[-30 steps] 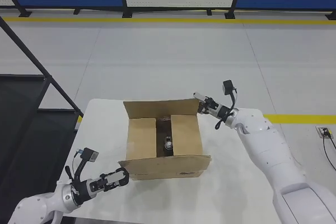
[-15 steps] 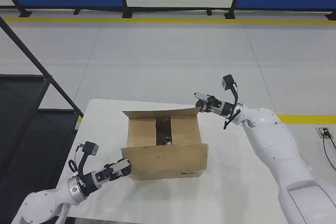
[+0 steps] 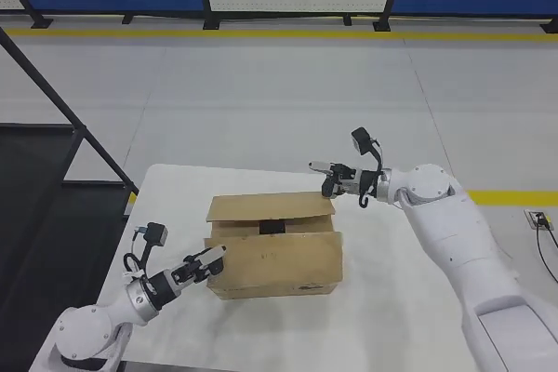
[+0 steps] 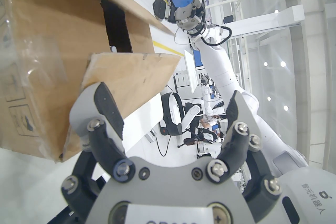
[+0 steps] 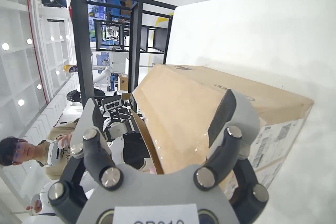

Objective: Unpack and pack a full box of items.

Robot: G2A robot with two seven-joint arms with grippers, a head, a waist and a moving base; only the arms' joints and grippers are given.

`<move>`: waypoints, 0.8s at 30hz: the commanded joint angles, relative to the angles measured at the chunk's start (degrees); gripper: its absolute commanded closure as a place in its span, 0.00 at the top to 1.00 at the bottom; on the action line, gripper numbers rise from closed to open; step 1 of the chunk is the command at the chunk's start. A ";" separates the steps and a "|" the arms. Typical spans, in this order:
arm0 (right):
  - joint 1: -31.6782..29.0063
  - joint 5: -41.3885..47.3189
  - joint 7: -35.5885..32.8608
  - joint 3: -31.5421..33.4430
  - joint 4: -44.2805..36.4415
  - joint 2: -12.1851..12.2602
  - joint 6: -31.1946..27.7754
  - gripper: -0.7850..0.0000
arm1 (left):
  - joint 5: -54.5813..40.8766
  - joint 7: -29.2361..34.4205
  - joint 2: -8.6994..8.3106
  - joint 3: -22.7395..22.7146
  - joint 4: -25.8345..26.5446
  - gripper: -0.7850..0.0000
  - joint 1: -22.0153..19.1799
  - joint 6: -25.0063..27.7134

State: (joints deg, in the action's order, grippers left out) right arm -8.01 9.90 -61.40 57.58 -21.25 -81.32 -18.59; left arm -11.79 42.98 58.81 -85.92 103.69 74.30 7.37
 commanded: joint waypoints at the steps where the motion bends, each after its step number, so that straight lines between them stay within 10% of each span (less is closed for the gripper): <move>1: -0.43 -0.22 0.43 -0.02 -0.97 0.04 1.15 1.00 | 0.95 -0.73 0.08 0.83 -0.02 1.00 -0.72 -0.55; 24: -11.48 -0.93 -4.88 4.61 -20.23 4.37 10.21 1.00 | 11.88 -8.03 1.26 9.53 -0.68 1.00 -8.32 -8.09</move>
State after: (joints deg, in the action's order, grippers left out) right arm -18.83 9.03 -66.16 61.96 -40.24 -77.14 -8.65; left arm -0.15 35.02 60.04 -76.58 103.02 66.15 -0.50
